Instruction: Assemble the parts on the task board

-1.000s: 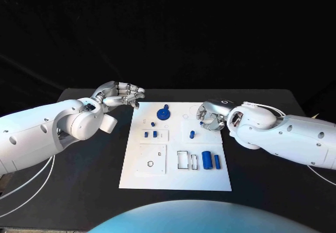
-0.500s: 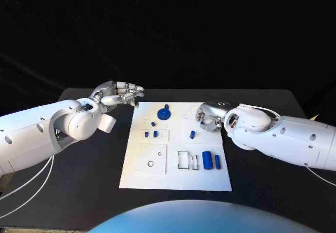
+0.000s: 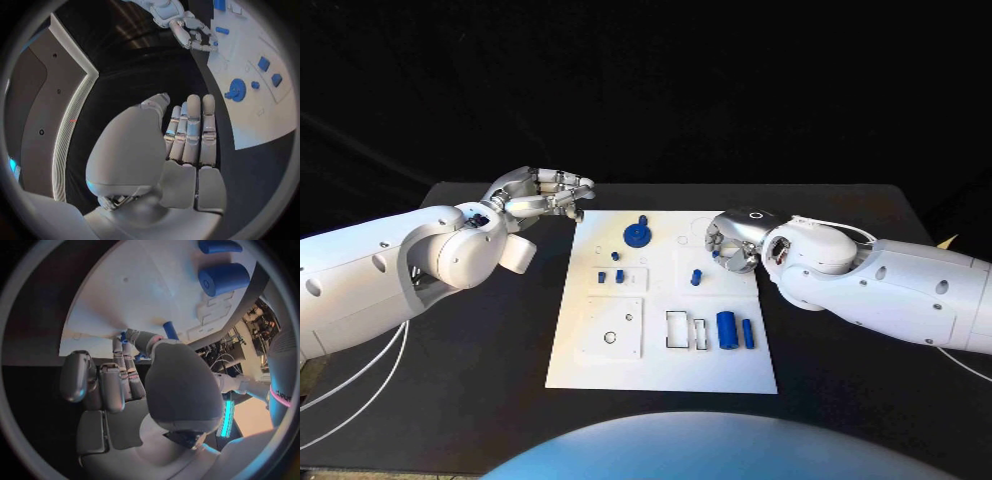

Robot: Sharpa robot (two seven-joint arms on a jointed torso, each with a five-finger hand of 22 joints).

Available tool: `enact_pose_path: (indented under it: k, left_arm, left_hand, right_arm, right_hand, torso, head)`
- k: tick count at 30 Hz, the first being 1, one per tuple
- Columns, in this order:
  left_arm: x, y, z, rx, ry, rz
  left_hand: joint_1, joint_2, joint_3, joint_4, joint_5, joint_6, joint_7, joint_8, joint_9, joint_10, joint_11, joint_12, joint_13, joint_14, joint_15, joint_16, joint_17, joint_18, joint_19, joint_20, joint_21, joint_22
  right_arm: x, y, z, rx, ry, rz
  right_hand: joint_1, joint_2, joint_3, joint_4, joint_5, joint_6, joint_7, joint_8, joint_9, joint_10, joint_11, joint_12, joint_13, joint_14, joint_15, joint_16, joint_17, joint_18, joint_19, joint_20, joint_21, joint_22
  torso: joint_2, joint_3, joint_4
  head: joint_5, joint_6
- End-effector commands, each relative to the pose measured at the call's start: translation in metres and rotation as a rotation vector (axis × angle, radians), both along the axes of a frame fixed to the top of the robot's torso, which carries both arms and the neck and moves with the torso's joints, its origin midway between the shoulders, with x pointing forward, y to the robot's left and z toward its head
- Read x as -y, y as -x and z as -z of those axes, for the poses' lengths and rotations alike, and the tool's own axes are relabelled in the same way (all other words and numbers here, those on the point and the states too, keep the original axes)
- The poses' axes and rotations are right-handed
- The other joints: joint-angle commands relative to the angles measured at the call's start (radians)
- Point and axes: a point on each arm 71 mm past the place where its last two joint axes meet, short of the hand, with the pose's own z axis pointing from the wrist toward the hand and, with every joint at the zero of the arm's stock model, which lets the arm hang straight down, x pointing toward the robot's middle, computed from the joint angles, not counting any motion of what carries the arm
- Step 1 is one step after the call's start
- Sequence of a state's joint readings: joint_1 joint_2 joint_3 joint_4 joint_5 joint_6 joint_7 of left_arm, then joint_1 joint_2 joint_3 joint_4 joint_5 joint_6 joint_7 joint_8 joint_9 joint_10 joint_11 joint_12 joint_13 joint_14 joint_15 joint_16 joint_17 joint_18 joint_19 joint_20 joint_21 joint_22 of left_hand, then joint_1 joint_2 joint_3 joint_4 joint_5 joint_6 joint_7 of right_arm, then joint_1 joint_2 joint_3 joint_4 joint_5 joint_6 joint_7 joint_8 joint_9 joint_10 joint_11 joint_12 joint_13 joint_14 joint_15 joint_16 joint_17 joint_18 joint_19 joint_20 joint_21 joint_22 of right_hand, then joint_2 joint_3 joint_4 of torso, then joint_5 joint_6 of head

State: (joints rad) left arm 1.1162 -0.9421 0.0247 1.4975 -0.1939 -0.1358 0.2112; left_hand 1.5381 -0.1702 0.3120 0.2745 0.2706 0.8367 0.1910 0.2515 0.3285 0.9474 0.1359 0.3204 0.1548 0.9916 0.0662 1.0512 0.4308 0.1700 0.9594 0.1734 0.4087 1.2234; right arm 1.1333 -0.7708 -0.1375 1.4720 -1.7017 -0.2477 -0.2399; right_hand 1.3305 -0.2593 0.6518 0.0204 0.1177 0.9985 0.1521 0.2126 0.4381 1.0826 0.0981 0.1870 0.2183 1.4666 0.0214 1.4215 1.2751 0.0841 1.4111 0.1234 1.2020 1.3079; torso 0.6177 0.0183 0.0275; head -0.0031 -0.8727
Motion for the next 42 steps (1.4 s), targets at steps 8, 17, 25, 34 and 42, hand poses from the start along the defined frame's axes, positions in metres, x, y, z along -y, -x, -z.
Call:
enact_pose_path:
  k: [8, 17, 25, 34, 42]
  left_arm:
    - [0.002, 0.001, -0.001, -0.004, 0.013, 0.015]
    - [0.003, 0.001, -0.001, -0.006, 0.01, 0.019]
    - [0.003, 0.001, -0.001, -0.007, 0.009, 0.019]
    - [0.001, 0.0, 0.0, -0.012, 0.005, 0.016]
    - [0.0, -0.001, 0.001, -0.015, 0.002, 0.014]
  left_hand:
    - [-0.004, -0.008, 0.01, -0.001, 0.0, 0.0, 0.001, 0.004, -0.002, 0.001, 0.0, 0.003, -0.002, 0.007, -0.002, -0.006, -0.002, 0.011, -0.001, -0.004, -0.004, -0.002]
    - [-0.003, -0.009, 0.014, -0.003, -0.001, -0.002, 0.001, 0.004, -0.003, 0.0, 0.0, 0.003, -0.003, 0.008, -0.003, -0.007, -0.003, 0.011, 0.0, -0.004, -0.005, -0.003]
    - [-0.011, -0.01, 0.022, -0.004, -0.01, -0.004, 0.002, 0.006, -0.004, -0.001, 0.001, 0.004, -0.005, 0.011, -0.002, -0.008, -0.004, 0.01, 0.002, -0.004, -0.006, -0.006]
    - [-0.011, -0.012, 0.024, -0.006, -0.012, -0.005, 0.002, 0.007, -0.004, -0.004, 0.001, 0.003, -0.006, 0.011, -0.002, -0.009, -0.005, 0.01, 0.002, -0.004, -0.007, -0.006]
    - [-0.013, -0.014, 0.027, -0.008, -0.01, -0.006, 0.003, 0.008, -0.005, -0.007, 0.002, 0.002, -0.007, 0.01, -0.001, -0.01, -0.006, 0.01, 0.002, -0.003, -0.008, -0.007]
  right_arm:
    - [0.0, 0.003, 0.007, 0.002, 0.044, 0.004]
    - [-0.002, 0.005, 0.008, 0.056, 0.005, 0.036]
    - [0.0, 0.005, 0.006, 0.085, -0.014, 0.056]
    - [0.001, 0.01, -0.004, 0.107, -0.042, 0.052]
    - [-0.002, 0.018, -0.027, 0.13, -0.086, 0.033]
  right_hand:
    - [-0.006, 0.039, 0.034, -0.034, -0.029, 0.068, -0.023, 0.039, 0.021, 0.08, -0.027, 0.006, 0.009, 0.04, -0.025, 0.017, 0.017, -0.021, 0.032, -0.018, 0.064, 0.182]
    - [-0.003, 0.075, 0.047, -0.06, -0.045, 0.107, -0.037, 0.07, 0.05, 0.143, -0.05, 0.015, 0.029, 0.043, -0.045, 0.014, 0.012, -0.031, 0.054, -0.038, 0.115, 0.194]
    - [-0.008, 0.074, 0.047, -0.063, -0.046, 0.105, -0.037, 0.071, 0.053, 0.141, -0.05, 0.01, 0.03, 0.042, -0.046, 0.012, 0.009, -0.031, 0.054, -0.04, 0.116, 0.194]
    - [-0.01, 0.073, 0.048, -0.064, -0.046, 0.103, -0.037, 0.071, 0.055, 0.14, -0.05, 0.007, 0.03, 0.042, -0.046, 0.012, 0.007, -0.032, 0.055, -0.04, 0.117, 0.194]
    - [-0.011, 0.073, 0.048, -0.064, -0.046, 0.103, -0.037, 0.071, 0.055, 0.139, -0.049, 0.006, 0.03, 0.042, -0.046, 0.012, 0.008, -0.032, 0.056, -0.04, 0.12, 0.195]
  torso:
    - [-0.001, -0.0002, 0.0012]
    - [-0.001, -0.0012, 0.0007]
    - [-0.001, -0.0009, 0.002]
    - [-0.002, -0.001, -0.0001]
    - [-0.002, -0.0006, -0.0007]
  head:
    - [-0.002, 0.0]
    - [-0.001, 0.0]
    - [0.001, 0.0]
    - [0.004, 0.0]
    - [0.008, 0.0]
